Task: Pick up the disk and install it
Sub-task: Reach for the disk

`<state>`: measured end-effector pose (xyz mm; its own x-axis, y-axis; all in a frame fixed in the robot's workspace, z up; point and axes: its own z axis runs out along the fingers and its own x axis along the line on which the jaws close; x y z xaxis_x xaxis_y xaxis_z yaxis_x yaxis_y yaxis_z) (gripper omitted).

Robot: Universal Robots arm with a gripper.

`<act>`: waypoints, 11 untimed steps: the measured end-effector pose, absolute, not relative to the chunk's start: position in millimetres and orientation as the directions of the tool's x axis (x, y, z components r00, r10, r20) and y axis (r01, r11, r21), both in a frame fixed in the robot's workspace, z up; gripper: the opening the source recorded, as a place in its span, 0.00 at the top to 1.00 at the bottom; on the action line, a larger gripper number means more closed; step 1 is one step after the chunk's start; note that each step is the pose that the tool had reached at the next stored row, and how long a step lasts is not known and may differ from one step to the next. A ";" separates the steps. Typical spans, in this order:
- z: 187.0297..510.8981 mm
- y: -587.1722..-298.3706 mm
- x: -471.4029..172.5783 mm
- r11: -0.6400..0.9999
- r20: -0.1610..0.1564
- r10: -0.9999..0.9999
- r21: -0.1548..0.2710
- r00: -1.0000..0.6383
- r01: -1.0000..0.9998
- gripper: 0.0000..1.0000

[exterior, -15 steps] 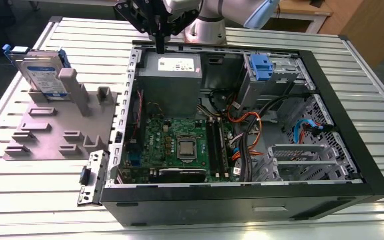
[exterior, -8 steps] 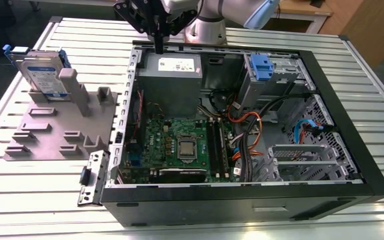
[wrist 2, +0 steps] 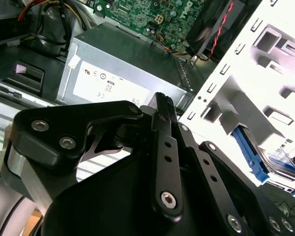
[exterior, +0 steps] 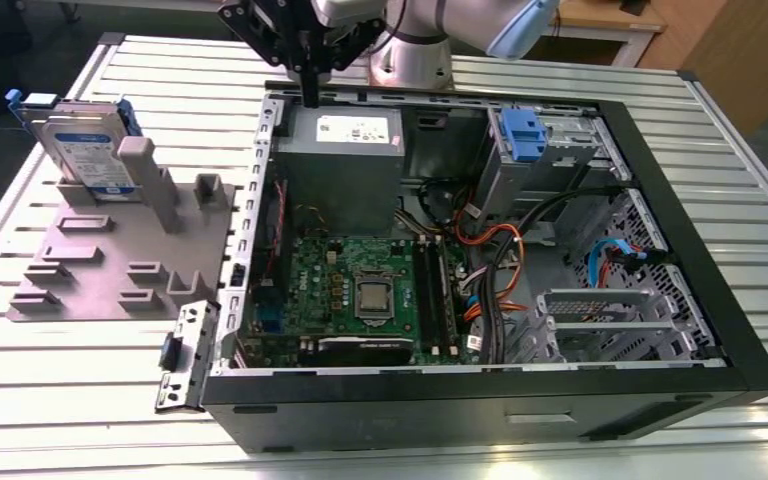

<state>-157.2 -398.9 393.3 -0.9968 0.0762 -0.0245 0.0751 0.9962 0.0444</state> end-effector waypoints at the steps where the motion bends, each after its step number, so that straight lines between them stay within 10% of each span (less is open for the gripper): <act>1: 393.3 -398.9 -158.6 0.996 -0.024 0.076 0.044 -0.997 0.075 0.89; 11: 393.3 -395.9 -169.3 0.996 -0.024 0.076 0.044 -0.997 0.075 0.89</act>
<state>-169.3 -395.9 393.3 -0.9968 0.0763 -0.0244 0.0751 0.9962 0.0442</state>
